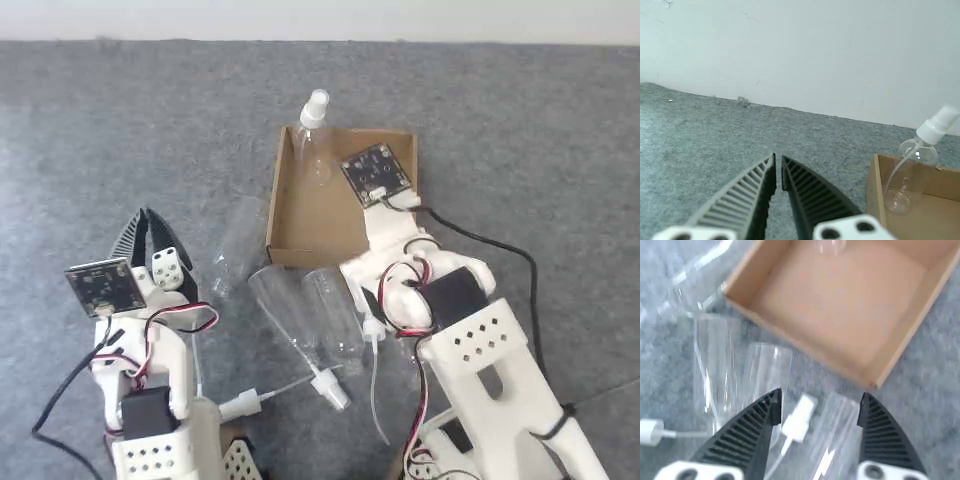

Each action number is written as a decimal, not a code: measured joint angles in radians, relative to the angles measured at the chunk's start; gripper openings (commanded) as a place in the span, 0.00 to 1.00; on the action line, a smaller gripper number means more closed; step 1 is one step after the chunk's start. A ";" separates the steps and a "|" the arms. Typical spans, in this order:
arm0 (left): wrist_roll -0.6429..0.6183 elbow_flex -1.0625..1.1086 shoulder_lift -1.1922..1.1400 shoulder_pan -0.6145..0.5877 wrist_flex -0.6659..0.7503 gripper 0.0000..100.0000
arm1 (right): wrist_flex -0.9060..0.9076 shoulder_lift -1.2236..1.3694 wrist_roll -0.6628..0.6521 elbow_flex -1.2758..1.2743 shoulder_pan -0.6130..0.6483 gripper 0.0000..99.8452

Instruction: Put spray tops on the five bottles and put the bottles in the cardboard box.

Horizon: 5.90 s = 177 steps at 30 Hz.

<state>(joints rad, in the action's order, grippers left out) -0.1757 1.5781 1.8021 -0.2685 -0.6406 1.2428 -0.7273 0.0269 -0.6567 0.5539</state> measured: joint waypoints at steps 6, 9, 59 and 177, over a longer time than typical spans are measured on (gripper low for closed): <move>0.002 0.009 0.000 0.000 0.000 0.02 | 0.089 0.000 0.089 -0.018 -0.003 0.20; 0.002 0.025 0.000 0.000 0.000 0.02 | 0.089 0.000 0.126 -0.072 -0.018 0.20; 0.002 0.025 0.000 0.002 0.000 0.02 | -0.261 0.328 0.120 -0.281 -0.232 0.09; 0.051 0.025 0.000 0.002 0.000 0.02 | 0.308 0.023 -0.221 -0.005 -0.583 0.28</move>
<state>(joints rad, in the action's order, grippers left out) -0.1250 1.6026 1.8021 -0.2670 -0.6406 1.5512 -0.7043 -0.1941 -0.6613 -0.0292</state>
